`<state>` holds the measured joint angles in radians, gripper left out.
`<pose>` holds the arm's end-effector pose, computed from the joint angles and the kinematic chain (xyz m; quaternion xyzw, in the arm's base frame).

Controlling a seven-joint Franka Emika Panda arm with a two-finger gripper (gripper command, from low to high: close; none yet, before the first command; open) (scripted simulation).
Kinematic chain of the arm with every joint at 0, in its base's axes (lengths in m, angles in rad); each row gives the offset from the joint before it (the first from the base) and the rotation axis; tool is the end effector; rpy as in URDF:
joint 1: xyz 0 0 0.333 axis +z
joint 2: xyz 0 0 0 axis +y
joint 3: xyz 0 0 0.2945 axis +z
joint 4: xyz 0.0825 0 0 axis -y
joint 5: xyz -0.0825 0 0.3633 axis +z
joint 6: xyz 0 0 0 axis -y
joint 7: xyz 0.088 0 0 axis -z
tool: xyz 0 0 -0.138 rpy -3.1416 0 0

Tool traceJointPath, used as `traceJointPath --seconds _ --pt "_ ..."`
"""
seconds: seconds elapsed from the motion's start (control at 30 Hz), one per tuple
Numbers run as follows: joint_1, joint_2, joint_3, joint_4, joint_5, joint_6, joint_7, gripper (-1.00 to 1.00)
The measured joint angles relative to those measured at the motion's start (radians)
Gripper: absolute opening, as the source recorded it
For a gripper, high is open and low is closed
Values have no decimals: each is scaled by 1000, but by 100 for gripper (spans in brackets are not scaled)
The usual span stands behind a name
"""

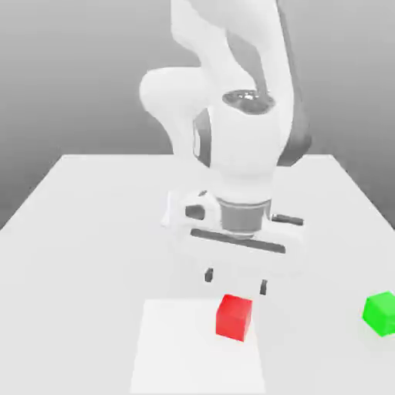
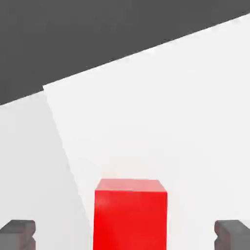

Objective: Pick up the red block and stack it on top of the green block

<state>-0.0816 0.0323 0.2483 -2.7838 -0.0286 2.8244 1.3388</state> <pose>0.3700 0.0647 0.1700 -0.8405 0.5418 -0.0038 0.0028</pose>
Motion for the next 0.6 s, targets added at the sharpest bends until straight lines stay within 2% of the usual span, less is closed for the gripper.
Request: traceJointPath --seconds 0.27,0.3,0.5,0.6 --pt "75 194 -117 25 -149 159 113 0" --pt "88 211 -133 27 -161 173 121 -100" --pt "93 219 -140 28 -168 182 127 -100" --pt "69 173 -105 23 -128 144 99 -100"
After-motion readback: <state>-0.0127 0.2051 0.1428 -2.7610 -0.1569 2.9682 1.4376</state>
